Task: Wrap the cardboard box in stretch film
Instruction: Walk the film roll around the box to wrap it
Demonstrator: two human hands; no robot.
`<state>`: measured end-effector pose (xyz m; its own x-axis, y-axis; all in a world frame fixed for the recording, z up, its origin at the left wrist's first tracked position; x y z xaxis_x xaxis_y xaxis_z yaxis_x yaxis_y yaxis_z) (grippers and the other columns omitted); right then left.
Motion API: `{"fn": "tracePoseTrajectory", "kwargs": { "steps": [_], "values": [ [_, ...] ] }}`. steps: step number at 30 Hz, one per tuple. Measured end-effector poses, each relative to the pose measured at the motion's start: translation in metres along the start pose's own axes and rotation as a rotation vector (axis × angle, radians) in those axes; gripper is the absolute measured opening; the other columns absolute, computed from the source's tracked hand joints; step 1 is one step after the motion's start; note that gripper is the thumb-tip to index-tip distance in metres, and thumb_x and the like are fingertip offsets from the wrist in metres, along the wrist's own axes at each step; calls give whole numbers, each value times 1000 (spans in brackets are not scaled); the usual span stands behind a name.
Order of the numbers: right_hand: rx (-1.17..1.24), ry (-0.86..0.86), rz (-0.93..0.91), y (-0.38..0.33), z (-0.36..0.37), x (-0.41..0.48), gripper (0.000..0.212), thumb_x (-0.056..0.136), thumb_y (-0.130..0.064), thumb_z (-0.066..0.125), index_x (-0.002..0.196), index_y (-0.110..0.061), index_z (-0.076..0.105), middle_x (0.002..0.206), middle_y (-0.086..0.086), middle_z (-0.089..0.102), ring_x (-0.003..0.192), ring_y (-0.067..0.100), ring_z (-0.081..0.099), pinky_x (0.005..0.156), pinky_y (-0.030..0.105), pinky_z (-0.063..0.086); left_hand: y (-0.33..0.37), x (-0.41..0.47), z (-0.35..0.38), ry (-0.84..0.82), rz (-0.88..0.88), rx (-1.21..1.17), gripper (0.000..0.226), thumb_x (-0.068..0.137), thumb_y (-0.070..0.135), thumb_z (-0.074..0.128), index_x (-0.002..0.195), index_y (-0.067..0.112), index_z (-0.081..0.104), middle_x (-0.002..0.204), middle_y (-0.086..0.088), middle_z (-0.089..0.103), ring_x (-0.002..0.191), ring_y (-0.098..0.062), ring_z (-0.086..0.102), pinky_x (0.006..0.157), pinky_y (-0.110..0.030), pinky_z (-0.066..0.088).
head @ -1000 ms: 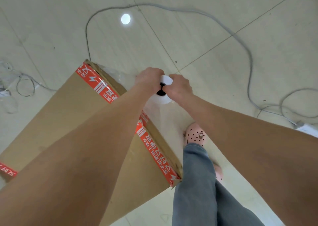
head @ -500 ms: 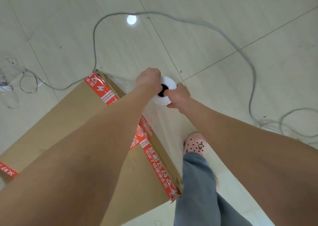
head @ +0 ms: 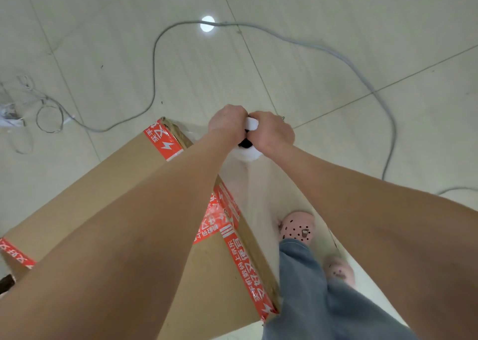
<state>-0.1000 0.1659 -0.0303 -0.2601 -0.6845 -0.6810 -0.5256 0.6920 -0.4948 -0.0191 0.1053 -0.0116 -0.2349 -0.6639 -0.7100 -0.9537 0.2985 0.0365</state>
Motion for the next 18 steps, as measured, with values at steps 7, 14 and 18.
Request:
{"fn": "tracePoseTrajectory", "kwargs": {
  "steps": [7, 14, 18],
  "values": [
    [493, -176, 302, 30, 10, 1, 76, 81, -24, 65, 145, -15, 26, 133, 9, 47, 100, 26, 53, 81, 34, 50, 3, 7, -6, -1, -83, -144, 16, 74, 14, 66, 72, 9, 51, 71, -4, 50, 73, -27, 52, 60, -27, 38],
    [415, -148, 246, 21, 6, 20, 56, 81, -16, 60, 135, -15, 44, 129, 5, 51, 101, 25, 55, 88, 44, 53, -6, 13, -9, 6, -109, -142, 27, 74, 22, 68, 65, 10, 45, 76, -5, 52, 70, -25, 52, 53, -28, 36],
    [294, -192, 128, -2, 6, 33, 51, 80, -19, 65, 129, -13, 53, 127, 5, 57, 106, 25, 57, 82, 34, 52, -26, 12, -16, 54, -180, -139, 24, 78, 24, 66, 80, 9, 47, 81, -7, 50, 74, -26, 50, 59, -30, 37]
  ]
}}
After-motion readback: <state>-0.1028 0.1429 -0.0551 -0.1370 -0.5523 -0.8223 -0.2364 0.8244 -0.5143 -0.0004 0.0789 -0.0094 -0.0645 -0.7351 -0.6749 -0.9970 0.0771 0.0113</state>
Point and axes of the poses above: each hand's wrist, its own x-axis towards the middle knuckle, its own z-axis out of the palm, y = z × x, the point moved 6 cm from there along x, towards the middle knuckle
